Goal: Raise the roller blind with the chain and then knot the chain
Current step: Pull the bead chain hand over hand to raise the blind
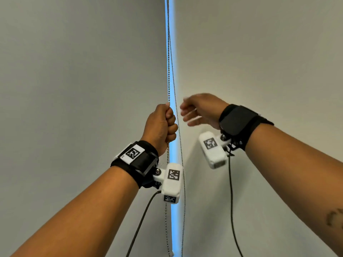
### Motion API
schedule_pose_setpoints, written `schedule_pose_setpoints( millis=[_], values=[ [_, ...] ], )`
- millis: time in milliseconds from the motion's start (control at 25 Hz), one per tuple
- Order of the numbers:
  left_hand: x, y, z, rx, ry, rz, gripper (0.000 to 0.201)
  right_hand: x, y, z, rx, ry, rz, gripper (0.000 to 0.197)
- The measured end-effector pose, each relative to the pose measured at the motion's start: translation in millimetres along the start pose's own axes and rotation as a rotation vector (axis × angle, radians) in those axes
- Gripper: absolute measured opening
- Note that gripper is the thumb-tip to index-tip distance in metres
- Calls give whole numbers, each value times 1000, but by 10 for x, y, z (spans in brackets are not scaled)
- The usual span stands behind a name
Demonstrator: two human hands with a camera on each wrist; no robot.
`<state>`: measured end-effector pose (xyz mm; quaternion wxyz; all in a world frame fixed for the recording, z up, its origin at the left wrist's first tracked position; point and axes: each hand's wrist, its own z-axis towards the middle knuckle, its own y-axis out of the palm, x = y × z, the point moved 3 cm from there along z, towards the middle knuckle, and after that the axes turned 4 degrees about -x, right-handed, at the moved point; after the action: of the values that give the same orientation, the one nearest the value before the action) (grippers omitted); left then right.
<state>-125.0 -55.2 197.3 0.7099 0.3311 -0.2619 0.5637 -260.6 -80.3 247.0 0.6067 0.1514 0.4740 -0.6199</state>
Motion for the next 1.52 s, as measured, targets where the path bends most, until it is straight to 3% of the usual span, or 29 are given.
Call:
schedule_pose_setpoints(
  millis=[120, 240, 400, 520, 720, 960, 1160, 1280, 1400, 1520],
  values=[
    [-168, 53, -80, -6, -35, 29, 37, -187, 176, 112, -8, -79, 572, 40],
    [-393, 28, -147, 48, -44, 61, 36, -217, 393, 67, 67, -61, 731, 39],
    [-424, -46, -262, 29, -30, 233, 34, -74, 495, -67, 236, -94, 736, 39],
    [-281, -177, -169, -26, -32, 182, 31, -6, 514, -118, 246, -130, 761, 39],
    [49, -114, 86, -175, 17, 219, 51, 104, 610, -233, 206, -159, 734, 38],
    [334, 83, 191, -162, 47, 178, 52, 174, 667, -355, 172, -145, 724, 37],
    [417, 238, 218, -129, 69, -16, 34, 304, 695, -390, 112, -148, 643, 38],
    [390, 265, 194, -63, 73, -60, 19, 370, 681, -397, 76, -166, 470, 37],
    [431, 240, 176, -4, 75, -49, 20, 444, 575, -396, 78, -85, 386, 34],
    [402, 224, 141, 12, 64, -29, 23, 335, 363, -256, 103, -86, 469, 37]
  ],
)
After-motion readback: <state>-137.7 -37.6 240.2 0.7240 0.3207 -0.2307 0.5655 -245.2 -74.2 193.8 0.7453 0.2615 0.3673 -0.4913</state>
